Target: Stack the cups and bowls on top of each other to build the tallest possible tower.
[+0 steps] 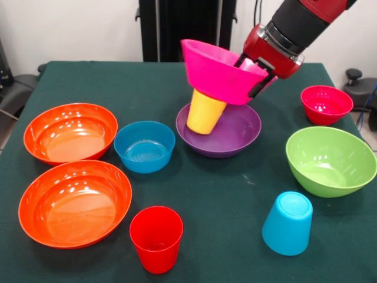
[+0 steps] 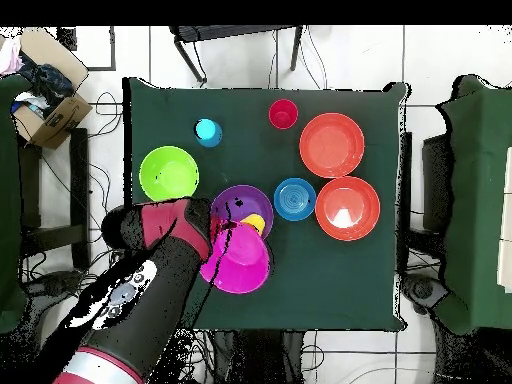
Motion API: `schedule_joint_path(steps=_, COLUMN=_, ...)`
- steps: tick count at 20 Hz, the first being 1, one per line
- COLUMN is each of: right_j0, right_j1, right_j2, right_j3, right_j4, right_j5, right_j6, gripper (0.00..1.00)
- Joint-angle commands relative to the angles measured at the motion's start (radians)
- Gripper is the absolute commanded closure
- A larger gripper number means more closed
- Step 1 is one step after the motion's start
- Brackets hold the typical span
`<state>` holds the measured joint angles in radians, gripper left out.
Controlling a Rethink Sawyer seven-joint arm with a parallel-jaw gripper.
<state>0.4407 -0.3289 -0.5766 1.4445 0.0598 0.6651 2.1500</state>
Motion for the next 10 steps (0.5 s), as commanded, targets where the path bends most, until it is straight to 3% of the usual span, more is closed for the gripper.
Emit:
schedule_joint_path(steps=1, right_j0=-0.018, right_j1=0.022, right_j2=0.090, right_j3=-0.035, right_j4=-0.024, right_j5=0.049, right_j6=0.079, gripper=0.00)
schedule_joint_path(steps=10, right_j0=-0.026, right_j1=0.023, right_j2=0.094, right_j3=-0.040, right_j4=-0.027, right_j5=0.041, right_j6=0.068, gripper=0.00)
